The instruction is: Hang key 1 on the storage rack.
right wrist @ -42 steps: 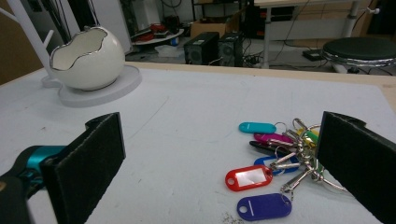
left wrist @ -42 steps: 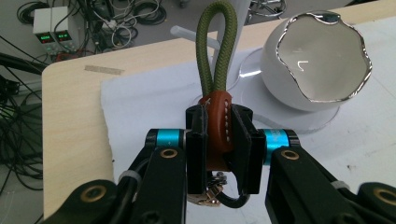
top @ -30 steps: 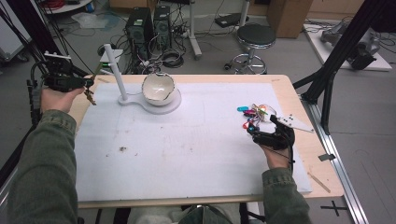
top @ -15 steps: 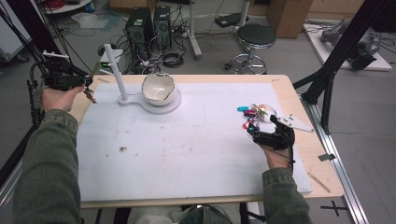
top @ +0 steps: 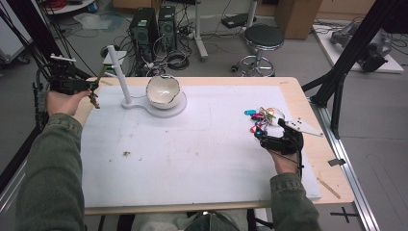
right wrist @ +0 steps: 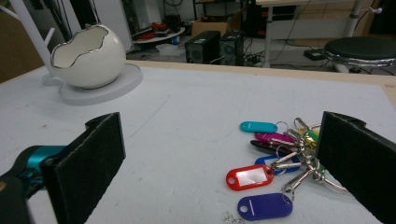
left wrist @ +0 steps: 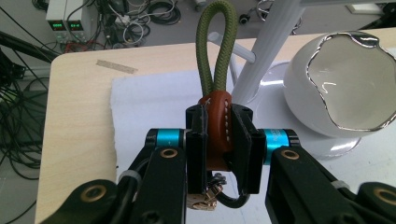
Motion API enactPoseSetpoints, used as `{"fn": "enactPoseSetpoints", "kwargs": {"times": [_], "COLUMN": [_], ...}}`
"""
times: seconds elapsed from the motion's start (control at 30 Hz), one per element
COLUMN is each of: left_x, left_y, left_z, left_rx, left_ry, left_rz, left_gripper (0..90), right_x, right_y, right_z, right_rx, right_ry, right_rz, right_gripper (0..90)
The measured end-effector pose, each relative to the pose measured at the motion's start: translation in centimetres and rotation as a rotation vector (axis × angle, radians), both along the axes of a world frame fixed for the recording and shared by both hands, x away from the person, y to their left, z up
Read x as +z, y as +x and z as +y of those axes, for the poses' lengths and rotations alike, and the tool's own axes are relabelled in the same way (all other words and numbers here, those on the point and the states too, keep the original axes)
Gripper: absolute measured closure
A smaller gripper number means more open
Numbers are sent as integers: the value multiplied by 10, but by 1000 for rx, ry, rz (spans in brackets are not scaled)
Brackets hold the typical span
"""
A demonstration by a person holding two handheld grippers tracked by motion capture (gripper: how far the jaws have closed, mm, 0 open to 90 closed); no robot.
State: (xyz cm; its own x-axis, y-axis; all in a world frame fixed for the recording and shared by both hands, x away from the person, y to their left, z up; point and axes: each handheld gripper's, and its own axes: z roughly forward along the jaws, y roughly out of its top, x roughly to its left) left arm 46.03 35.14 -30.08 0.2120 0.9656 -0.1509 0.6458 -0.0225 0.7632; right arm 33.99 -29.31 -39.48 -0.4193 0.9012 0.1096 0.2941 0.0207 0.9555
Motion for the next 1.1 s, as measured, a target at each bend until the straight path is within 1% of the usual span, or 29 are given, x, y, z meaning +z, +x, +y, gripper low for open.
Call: {"fn": "enactPoseSetpoints", "kwargs": {"times": [0.37, 0.53, 0.6, 0.63, 0.7, 0.8, 1.0, 1.07, 1.1], "left_x": [-6, -13, -16, -17, -19, -20, -23, -24, -24], "left_y": [4, 4, 4, 3, 3, 4, 6, 6, 6], "left_z": [-7, -8, -7, -6, -6, -8, -13, -15, -16], "left_rx": [-27, -23, -12, -6, -11, -29, -40, -46, -52], "left_ry": [14, 10, 14, 8, 7, 15, 24, 30, 42], "left_rz": [23, 27, 24, 22, 20, 27, 32, 39, 43], "left_gripper": [767, 767, 766, 766, 766, 766, 765, 763, 762], "right_x": [0, 0, 0, 0, 0, 0, 0, 0, 0], "right_y": [0, 0, 0, -1, 0, 0, 0, 0, 0], "right_z": [0, 0, 0, 0, 0, 0, 0, 0, 0], "right_rx": [1, 2, 2, 3, 2, 2, 1, 2, 1], "right_ry": [-1, 0, -1, 2, 1, 1, 0, 1, 1], "right_rz": [0, 0, -2, 4, 5, 5, 5, 6, 6], "right_gripper": [5, 5, 5, 5, 5, 5, 5, 5, 5]}}
